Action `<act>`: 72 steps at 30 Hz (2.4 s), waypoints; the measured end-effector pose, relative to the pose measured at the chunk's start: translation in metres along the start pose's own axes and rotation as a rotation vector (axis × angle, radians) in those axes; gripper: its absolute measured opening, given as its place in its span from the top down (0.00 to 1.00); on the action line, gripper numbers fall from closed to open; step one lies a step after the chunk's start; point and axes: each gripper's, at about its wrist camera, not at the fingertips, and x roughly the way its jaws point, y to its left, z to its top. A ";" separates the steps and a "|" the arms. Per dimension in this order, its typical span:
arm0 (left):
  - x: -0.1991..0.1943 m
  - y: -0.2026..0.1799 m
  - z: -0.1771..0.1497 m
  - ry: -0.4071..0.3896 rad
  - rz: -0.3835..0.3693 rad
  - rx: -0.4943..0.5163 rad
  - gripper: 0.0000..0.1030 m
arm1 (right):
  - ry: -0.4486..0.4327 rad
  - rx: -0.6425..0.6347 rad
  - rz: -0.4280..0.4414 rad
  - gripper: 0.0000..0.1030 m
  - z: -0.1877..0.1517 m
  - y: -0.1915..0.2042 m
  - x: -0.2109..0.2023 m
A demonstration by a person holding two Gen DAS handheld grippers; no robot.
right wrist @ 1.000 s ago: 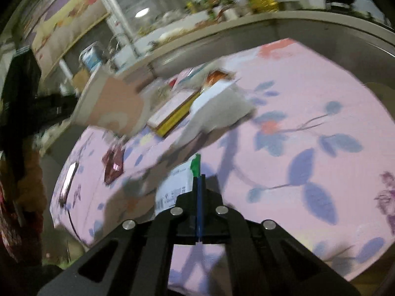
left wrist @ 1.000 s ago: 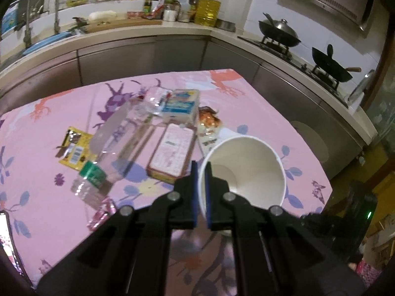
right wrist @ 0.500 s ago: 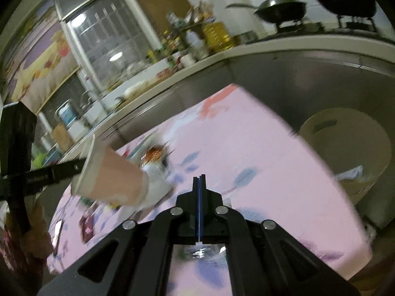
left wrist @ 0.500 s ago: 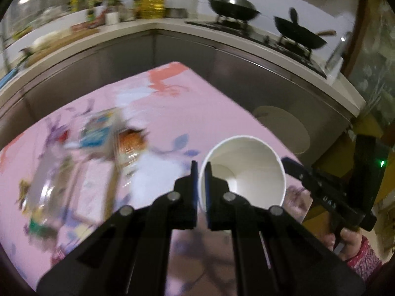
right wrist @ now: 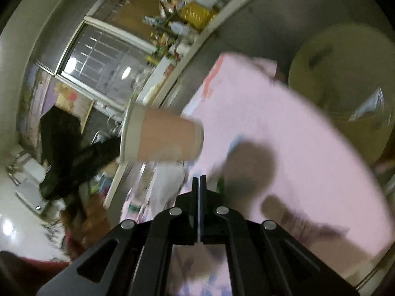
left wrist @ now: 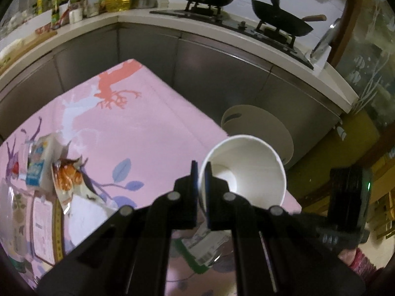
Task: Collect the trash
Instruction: 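Carry the paper cup and green packet to the bin and release both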
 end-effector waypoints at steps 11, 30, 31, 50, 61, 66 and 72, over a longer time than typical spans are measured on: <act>-0.012 0.022 -0.013 -0.004 0.007 -0.042 0.95 | 0.006 -0.058 -0.124 0.29 -0.034 0.017 0.004; 0.011 0.010 0.014 0.003 -0.004 -0.010 0.95 | -0.023 -0.197 -0.292 0.87 0.002 0.021 0.031; 0.016 0.002 0.020 0.003 -0.020 -0.001 0.95 | -0.055 -0.193 -0.318 0.87 0.010 0.018 0.021; 0.176 -0.105 0.082 0.167 -0.085 0.096 0.62 | -0.311 0.049 -0.467 0.51 0.114 -0.079 -0.063; 0.101 -0.081 0.066 0.039 -0.039 0.070 0.30 | -0.395 -0.009 -0.356 0.50 0.095 -0.016 -0.067; 0.041 -0.043 0.016 -0.026 0.034 0.061 0.30 | -0.380 -0.002 -0.281 0.50 0.067 0.006 -0.045; -0.035 0.020 -0.058 -0.096 0.182 0.023 0.30 | -0.241 -0.040 -0.251 0.50 0.032 0.037 0.012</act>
